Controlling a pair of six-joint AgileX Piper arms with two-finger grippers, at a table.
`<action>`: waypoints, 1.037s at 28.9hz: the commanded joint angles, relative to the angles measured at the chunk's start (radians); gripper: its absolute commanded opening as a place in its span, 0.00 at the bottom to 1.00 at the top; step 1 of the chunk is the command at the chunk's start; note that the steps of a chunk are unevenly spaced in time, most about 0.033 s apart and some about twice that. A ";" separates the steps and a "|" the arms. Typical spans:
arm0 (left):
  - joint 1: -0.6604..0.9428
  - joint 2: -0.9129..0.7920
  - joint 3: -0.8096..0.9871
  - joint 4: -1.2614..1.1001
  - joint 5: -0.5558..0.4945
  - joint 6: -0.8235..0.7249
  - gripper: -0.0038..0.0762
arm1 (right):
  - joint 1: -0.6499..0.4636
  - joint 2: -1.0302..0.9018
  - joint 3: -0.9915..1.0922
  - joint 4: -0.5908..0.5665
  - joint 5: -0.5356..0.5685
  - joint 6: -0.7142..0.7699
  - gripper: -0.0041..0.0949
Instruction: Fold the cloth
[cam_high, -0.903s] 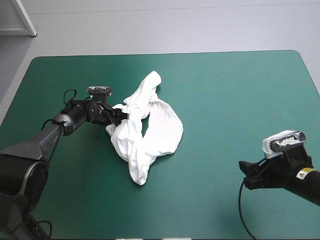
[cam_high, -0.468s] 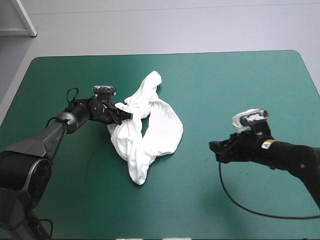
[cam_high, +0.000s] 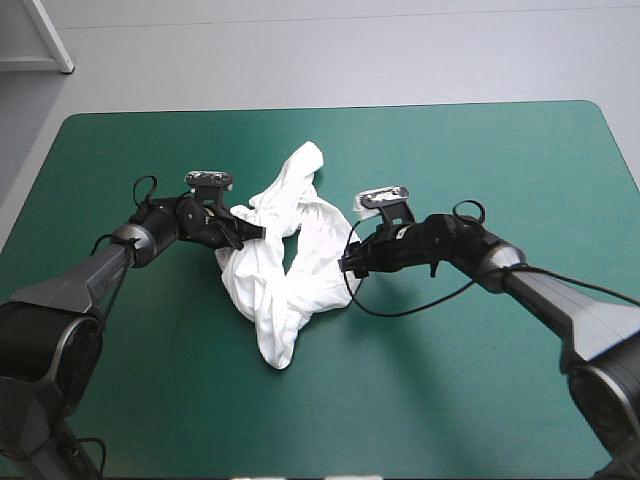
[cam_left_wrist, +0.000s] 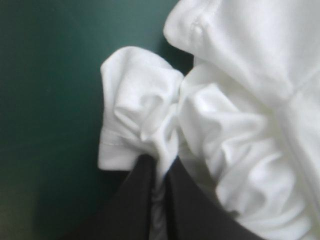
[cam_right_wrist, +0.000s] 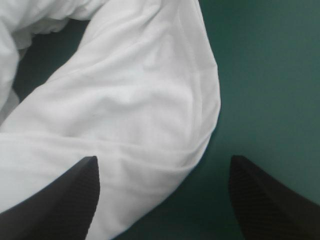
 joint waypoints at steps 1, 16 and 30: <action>0.000 -0.040 -0.023 0.000 -0.013 0.001 0.04 | 0.001 0.056 -0.102 0.011 -0.005 0.005 0.71; 0.000 -0.040 -0.021 0.002 -0.006 0.023 0.04 | 0.017 0.192 -0.122 0.025 0.001 0.027 0.28; 0.029 -0.332 -0.025 0.055 -0.133 0.056 0.04 | 0.015 -0.155 -0.194 -0.287 0.045 0.271 0.03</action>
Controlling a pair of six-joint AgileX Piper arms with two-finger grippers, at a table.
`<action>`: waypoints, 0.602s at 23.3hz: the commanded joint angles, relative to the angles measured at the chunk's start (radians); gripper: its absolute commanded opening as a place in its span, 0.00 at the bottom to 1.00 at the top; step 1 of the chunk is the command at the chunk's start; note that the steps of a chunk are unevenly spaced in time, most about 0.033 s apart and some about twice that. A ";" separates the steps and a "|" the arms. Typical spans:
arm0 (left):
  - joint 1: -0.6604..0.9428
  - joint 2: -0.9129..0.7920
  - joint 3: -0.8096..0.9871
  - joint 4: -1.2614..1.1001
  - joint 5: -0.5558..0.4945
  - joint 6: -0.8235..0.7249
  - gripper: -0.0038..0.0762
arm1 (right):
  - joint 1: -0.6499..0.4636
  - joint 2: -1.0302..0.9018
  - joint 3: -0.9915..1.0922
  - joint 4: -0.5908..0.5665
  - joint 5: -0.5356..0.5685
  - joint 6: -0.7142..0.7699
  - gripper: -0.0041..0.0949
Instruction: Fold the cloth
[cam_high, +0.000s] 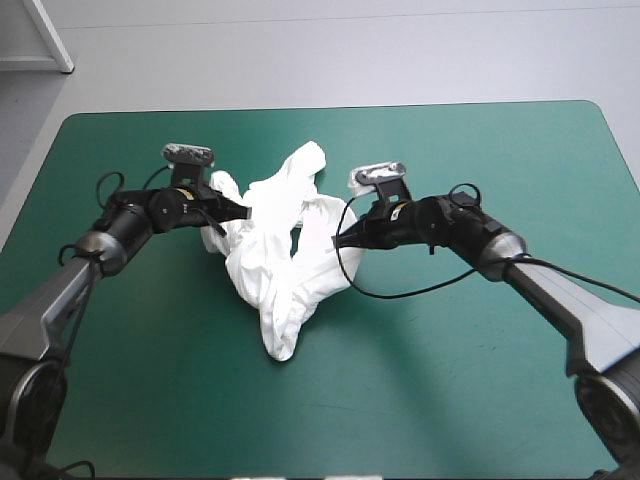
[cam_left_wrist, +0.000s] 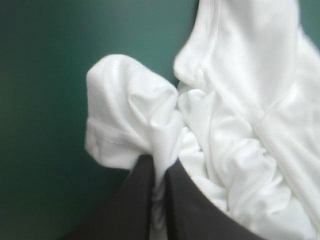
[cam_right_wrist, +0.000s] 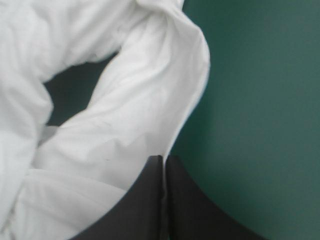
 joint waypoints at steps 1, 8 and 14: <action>0.016 -0.201 -0.032 0.042 -0.088 -0.001 0.04 | -0.001 -0.184 -0.079 -0.206 0.025 0.171 0.03; 0.084 -0.543 -0.039 0.090 -0.111 -0.001 0.04 | -0.001 -0.468 -0.273 -0.700 0.382 0.431 0.03; 0.094 -0.712 -0.166 0.247 -0.076 -0.004 0.04 | -0.001 -0.622 -0.404 -0.892 0.584 0.438 0.03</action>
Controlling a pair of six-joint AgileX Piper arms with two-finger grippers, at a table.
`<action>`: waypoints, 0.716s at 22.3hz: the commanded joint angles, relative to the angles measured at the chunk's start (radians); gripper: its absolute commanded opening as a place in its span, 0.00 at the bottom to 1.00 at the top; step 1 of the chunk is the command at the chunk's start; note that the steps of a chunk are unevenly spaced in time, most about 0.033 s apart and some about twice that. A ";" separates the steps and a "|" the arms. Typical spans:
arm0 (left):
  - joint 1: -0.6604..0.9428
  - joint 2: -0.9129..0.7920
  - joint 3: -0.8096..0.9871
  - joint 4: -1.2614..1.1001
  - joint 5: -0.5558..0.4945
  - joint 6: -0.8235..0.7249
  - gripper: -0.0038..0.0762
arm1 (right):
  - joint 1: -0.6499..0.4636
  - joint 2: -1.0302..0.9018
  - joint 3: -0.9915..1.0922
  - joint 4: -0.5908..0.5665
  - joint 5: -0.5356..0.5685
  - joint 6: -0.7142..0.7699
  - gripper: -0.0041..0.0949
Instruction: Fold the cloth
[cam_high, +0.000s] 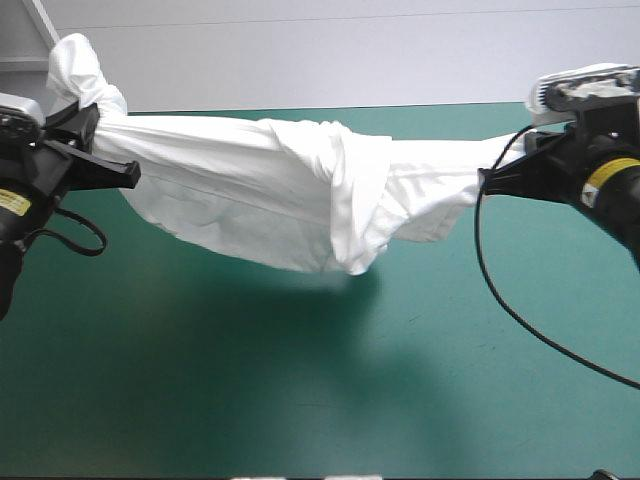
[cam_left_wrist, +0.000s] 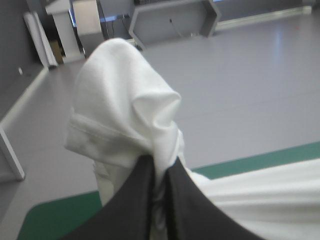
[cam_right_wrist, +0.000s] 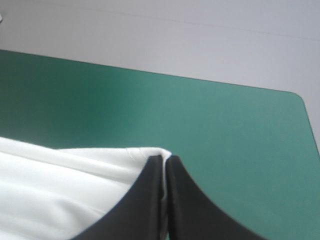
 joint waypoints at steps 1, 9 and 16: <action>0.004 -0.056 -0.109 0.105 -0.053 -0.005 0.04 | -0.006 -0.074 -0.076 -0.167 0.059 0.001 0.03; 0.004 -0.060 -0.265 0.218 0.116 -0.016 0.04 | -0.006 -0.150 -0.138 -0.227 0.156 0.001 0.03; 0.002 0.079 -0.197 0.114 0.248 -0.012 0.04 | -0.006 0.003 -0.087 -0.193 0.095 -0.011 0.03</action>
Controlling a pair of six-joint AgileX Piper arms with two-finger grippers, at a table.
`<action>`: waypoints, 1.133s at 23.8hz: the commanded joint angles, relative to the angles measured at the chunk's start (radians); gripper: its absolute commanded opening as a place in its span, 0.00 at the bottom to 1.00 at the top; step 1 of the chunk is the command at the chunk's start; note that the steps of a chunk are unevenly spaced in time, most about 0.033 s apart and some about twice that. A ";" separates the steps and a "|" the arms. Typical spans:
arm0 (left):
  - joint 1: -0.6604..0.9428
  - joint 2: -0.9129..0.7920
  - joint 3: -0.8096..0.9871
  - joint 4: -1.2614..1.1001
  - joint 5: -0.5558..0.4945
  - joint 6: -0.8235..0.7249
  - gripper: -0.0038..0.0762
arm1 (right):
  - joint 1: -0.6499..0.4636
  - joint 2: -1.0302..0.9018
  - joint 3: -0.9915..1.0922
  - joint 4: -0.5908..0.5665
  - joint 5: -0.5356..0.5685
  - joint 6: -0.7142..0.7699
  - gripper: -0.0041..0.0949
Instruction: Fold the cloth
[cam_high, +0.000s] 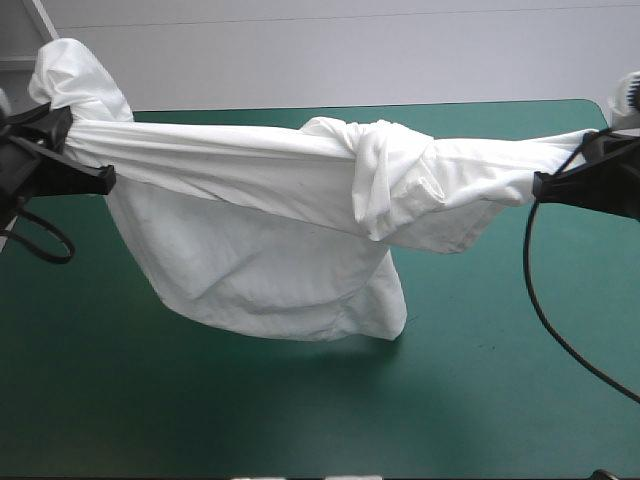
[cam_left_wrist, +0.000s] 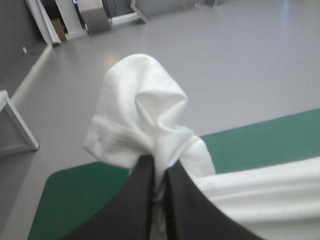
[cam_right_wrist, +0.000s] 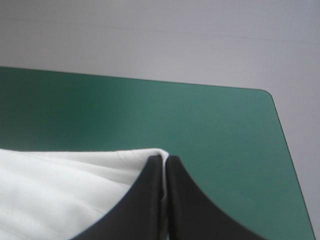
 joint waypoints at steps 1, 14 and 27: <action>0.011 0.058 0.037 0.037 -0.102 0.005 0.04 | -0.017 0.069 0.032 -0.150 -0.080 -0.008 0.03; 0.011 0.720 0.139 -0.078 -0.772 0.001 0.04 | -0.106 0.848 0.053 -0.588 -0.633 0.567 0.03; 0.011 0.840 0.102 -0.085 -0.897 0.008 0.82 | -0.199 0.905 -0.088 -0.304 -0.493 0.352 0.99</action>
